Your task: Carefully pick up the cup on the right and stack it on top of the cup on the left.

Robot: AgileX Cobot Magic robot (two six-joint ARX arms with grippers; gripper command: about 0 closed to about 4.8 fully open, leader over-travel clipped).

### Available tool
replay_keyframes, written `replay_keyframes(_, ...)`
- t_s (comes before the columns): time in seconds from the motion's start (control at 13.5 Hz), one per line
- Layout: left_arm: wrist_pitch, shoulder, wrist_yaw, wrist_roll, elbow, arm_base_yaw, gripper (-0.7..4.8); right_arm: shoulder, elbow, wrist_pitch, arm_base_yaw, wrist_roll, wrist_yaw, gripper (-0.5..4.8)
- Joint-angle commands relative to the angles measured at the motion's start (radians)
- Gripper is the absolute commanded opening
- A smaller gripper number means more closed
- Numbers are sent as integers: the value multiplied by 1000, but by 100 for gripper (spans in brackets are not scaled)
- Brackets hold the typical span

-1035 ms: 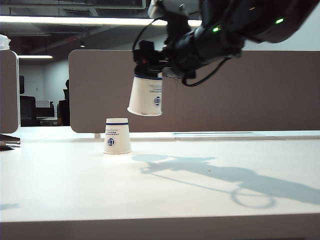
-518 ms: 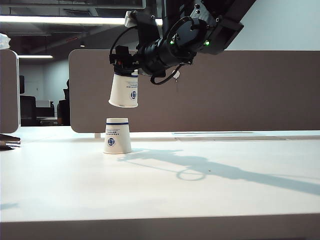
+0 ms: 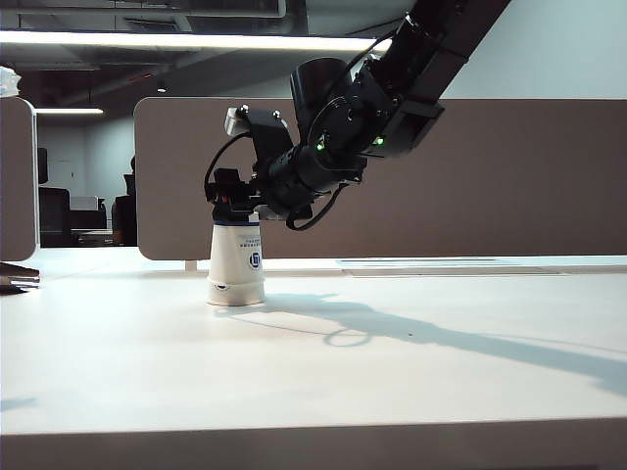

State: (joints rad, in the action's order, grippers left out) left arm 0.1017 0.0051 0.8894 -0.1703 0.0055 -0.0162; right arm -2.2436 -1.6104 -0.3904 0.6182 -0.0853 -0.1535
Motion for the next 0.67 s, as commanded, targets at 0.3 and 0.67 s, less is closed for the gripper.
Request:
replay_keyframes(0.3,13,0,6,1,2,1,-6,-12,-3,74,-3,-1,54,373)
replay_keyframes(0.67,13,0,1,2,2,1,-6,22,-3,8,-4,11,63,405)
